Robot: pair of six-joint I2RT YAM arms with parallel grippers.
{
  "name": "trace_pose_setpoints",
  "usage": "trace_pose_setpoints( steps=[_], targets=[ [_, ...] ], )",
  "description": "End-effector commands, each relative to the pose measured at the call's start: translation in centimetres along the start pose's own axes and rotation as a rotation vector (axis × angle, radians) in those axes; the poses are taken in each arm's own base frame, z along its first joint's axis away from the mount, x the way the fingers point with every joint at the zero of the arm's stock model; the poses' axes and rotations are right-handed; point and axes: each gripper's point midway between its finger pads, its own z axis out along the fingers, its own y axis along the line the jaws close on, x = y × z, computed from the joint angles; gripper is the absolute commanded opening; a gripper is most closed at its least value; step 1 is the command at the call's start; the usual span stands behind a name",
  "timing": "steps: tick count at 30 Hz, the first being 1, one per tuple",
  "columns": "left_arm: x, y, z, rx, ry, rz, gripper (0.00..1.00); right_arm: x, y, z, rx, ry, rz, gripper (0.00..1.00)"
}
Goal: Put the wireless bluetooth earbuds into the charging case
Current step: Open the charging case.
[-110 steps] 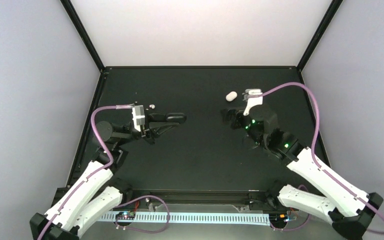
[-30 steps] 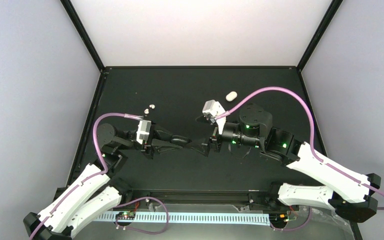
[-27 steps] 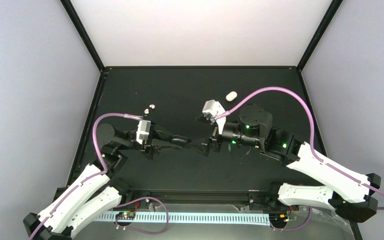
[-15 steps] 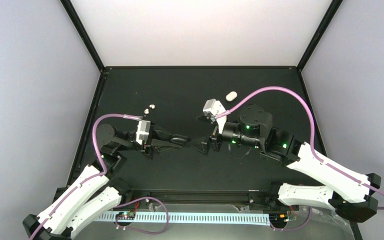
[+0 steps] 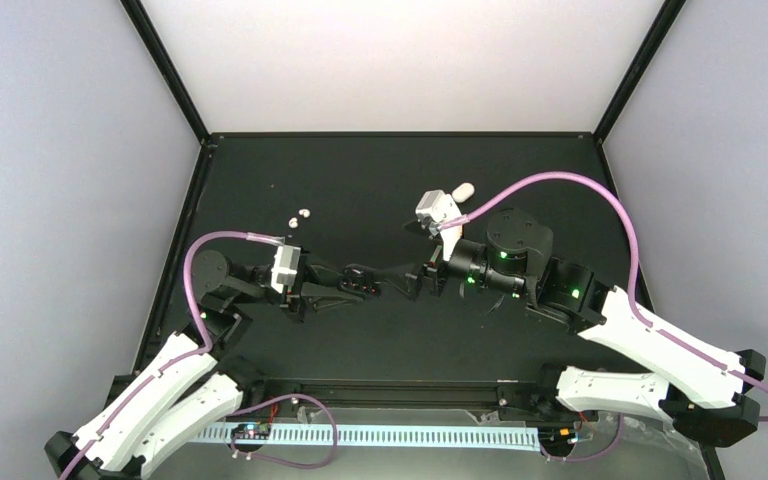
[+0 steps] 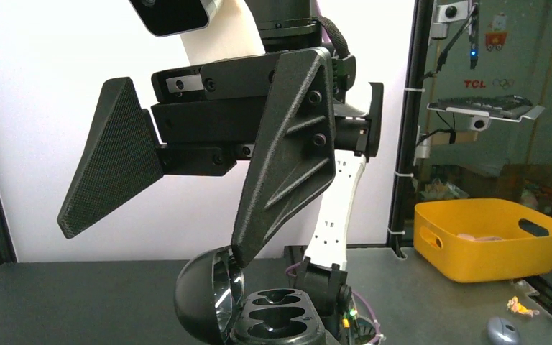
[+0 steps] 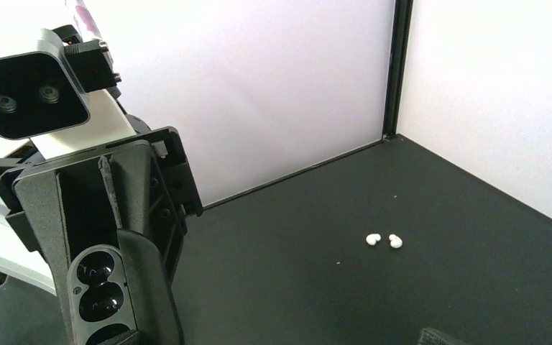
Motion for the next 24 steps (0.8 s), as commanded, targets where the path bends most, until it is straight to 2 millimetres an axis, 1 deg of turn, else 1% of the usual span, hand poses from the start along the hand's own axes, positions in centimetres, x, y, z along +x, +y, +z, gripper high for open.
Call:
trace_pose_setpoints(
  steps=[1, 3, 7, 10, 18, 24],
  targets=[
    [-0.4, -1.0, 0.0, 0.039, -0.005, 0.032, 0.01, -1.7, -0.7, -0.7, 0.044, -0.059, 0.008, 1.0],
    [-0.4, -0.9, -0.1, 0.036, -0.006, 0.034, 0.02, -1.7, -0.1, -0.8, 0.011, -0.062, 0.003, 1.0],
    [-0.4, -0.9, 0.0, 0.035, -0.005, 0.031, 0.02, -2.3, 2.9, -1.6, -0.158, -0.084, -0.006, 1.0],
    [-0.5, -0.9, 0.0, 0.039, -0.009, 0.033, 0.02, -2.6, 3.7, -1.5, -0.208, -0.068, 0.005, 0.96],
    [-1.0, -1.5, 0.0, 0.071, -0.018, 0.031, 0.01, -2.2, 4.2, -0.1, -0.238, -0.015, 0.007, 0.81],
    [-1.3, -1.9, 0.0, 0.085, -0.025, 0.033, 0.02, -1.5, 4.7, 0.7, -0.271, 0.018, 0.006, 0.67]
  ],
)
